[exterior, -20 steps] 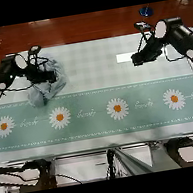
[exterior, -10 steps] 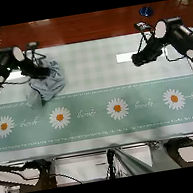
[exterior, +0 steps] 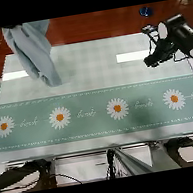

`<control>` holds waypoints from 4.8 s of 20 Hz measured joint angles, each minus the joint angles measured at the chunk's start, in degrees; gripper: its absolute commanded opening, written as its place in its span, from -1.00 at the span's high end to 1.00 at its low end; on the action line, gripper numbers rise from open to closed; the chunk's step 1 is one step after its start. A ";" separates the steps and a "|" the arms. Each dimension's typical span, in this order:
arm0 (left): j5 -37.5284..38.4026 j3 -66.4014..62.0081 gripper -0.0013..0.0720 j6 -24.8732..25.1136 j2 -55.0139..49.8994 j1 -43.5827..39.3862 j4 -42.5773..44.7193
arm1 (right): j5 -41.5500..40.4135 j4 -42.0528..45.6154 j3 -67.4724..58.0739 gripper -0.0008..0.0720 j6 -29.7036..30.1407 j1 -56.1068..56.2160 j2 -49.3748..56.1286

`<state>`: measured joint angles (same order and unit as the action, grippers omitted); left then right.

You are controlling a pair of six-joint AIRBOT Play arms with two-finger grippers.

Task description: Fold the shirts.

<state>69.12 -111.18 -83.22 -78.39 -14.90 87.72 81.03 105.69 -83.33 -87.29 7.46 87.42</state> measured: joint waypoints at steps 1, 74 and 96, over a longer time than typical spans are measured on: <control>0.35 -0.35 0.91 0.02 0.26 -2.14 -1.27 | 1.05 0.76 0.00 -0.16 -0.15 -0.66 -0.17; 6.71 33.92 0.91 11.82 -20.17 11.91 -32.02 | 1.81 -39.65 17.16 -0.65 15.98 -26.10 -4.26; 10.78 22.53 0.91 12.04 -11.19 11.65 -32.65 | -20.98 -50.62 20.90 0.89 16.55 3.48 -11.98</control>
<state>79.90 -88.64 -71.18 -89.58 -3.25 55.07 60.05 55.07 -62.43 -70.74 10.94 75.44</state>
